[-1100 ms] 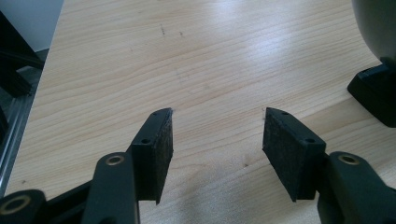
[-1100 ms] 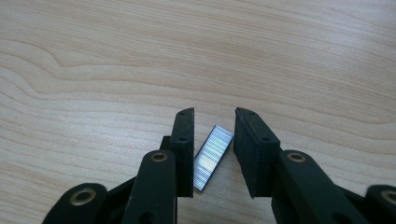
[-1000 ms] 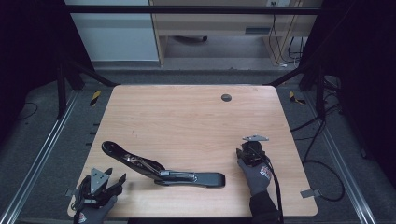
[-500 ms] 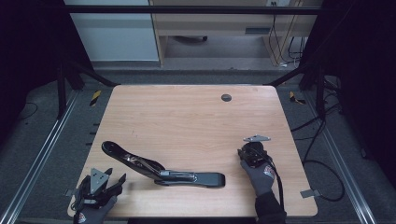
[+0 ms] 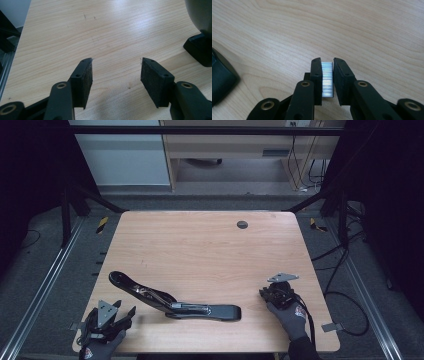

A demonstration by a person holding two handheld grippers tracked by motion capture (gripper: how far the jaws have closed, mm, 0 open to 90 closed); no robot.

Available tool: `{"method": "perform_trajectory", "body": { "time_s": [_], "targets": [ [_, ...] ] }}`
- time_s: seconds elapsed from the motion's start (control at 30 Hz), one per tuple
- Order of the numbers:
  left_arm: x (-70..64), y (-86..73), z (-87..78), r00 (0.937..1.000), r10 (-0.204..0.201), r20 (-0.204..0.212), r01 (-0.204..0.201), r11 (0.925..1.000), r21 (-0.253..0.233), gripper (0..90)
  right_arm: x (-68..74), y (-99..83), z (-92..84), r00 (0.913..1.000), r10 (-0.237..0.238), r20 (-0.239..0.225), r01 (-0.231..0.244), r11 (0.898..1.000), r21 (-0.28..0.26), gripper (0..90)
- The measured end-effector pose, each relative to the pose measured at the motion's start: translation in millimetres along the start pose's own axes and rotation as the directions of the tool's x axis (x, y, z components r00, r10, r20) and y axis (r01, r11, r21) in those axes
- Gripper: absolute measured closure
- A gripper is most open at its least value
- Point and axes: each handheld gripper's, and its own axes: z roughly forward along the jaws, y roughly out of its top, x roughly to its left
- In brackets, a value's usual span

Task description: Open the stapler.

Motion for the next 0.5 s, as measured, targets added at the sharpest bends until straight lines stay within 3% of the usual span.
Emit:
{"method": "perform_trajectory", "body": {
  "time_s": [0.07, 0.5],
  "targets": [
    [-0.4, 0.0, 0.2, 1.0, -0.001, 0.002, 0.001, 1.0, 0.0, 42.2, -0.3, -2.1, 0.5, 0.9998, -0.018, 0.0, 0.018, 1.0, 0.001, 78.2],
    [0.4, -0.6, -0.3, 1.0, -0.001, 0.003, 0.001, 1.0, 0.0, 41.6, -1.4, -3.1, -1.2, 1.0, -0.001, 0.006, 0.001, 1.0, -0.005, 76.7]
  ]
}}
